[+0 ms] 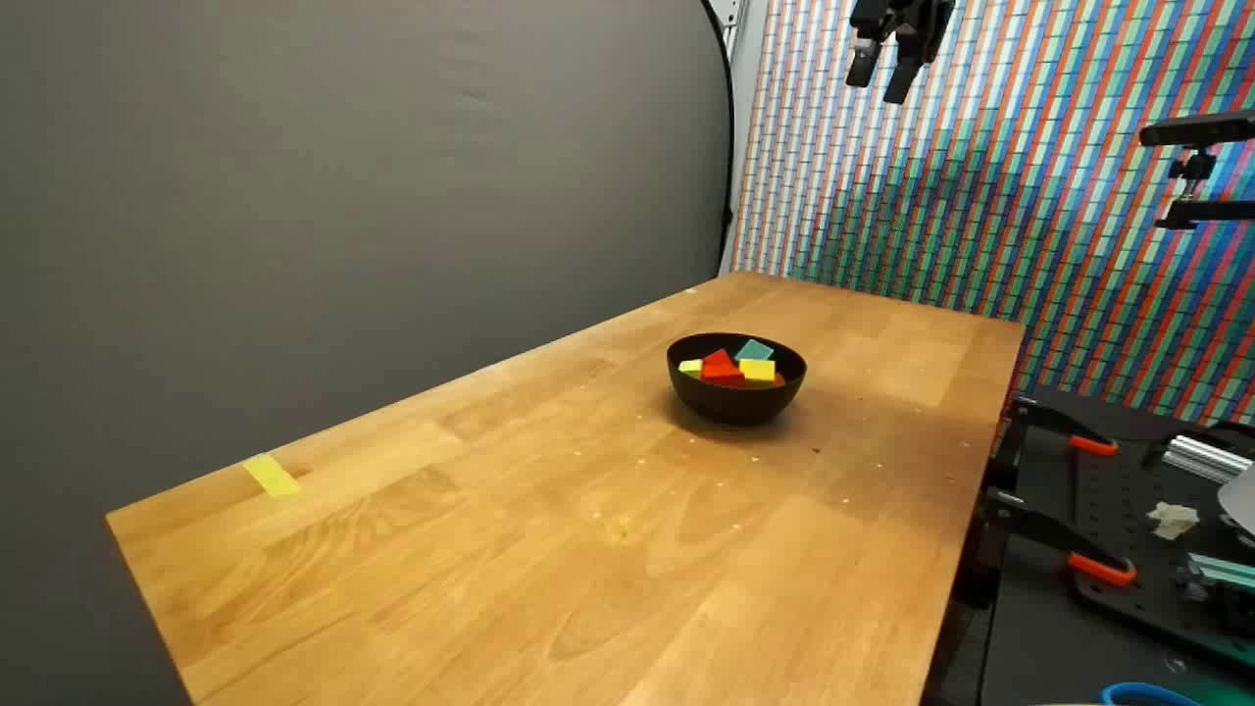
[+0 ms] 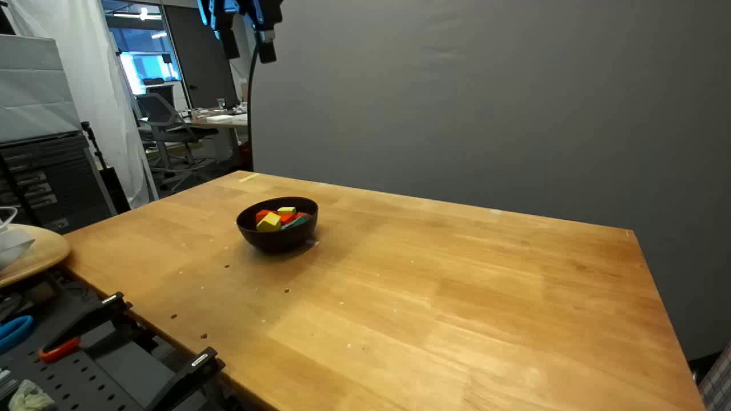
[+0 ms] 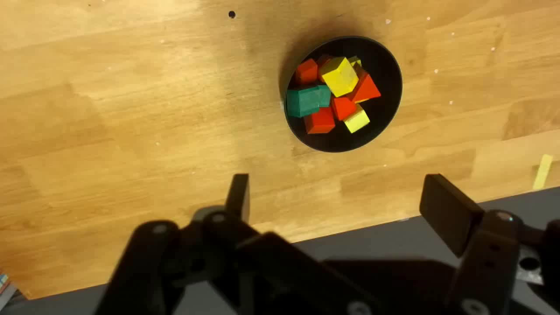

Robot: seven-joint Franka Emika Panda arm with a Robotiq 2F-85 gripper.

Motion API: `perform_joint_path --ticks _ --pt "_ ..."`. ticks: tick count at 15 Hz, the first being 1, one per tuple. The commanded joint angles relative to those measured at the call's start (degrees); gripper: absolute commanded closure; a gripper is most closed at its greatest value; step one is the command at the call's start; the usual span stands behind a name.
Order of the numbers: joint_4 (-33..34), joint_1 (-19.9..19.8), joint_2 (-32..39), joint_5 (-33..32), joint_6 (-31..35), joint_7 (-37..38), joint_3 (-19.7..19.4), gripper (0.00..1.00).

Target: Take the blocks out of the bowl and place them on the table

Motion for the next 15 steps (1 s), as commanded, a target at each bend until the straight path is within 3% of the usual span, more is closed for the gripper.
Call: perform_joint_path --ticks 1,7,11,15 --pt "0.4 -0.7 0.0 0.4 -0.1 -0.3 0.6 0.0" --pt "1.2 -0.6 0.3 0.4 -0.4 -0.2 0.8 0.0" --pt "-0.3 0.2 7.6 1.8 3.3 5.9 4.1 0.0" --pt "-1.1 2.7 19.3 5.3 8.6 9.5 7.5 0.0"
